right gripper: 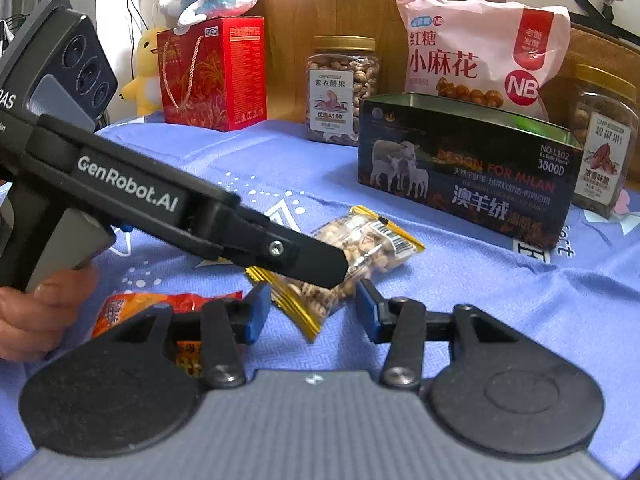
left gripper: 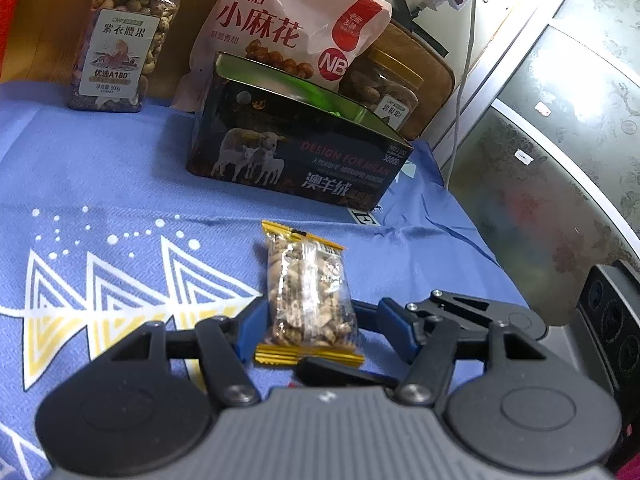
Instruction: Organize snacks
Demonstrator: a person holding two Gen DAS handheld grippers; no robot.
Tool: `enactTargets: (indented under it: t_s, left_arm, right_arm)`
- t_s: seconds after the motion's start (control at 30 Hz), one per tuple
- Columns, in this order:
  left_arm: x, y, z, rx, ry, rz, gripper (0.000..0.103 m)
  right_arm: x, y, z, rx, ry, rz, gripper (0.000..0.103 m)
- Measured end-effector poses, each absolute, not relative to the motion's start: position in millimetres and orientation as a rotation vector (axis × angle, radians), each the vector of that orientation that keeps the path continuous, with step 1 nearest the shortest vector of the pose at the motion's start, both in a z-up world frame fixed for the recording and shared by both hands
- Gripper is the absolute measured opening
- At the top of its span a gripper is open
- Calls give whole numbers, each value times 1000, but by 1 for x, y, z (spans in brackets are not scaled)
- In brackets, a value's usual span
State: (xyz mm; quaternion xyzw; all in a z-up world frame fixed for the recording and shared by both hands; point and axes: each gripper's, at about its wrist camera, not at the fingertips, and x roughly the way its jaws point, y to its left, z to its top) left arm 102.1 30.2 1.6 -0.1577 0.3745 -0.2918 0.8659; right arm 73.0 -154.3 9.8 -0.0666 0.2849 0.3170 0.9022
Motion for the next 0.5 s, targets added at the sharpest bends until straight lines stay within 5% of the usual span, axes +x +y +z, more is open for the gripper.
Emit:
enactTargets:
  t_s: [0.5]
  left_arm:
    - [100, 29, 2, -332, 782, -626, 67]
  right_arm:
    - [74, -154, 9, -146, 588, 647, 55]
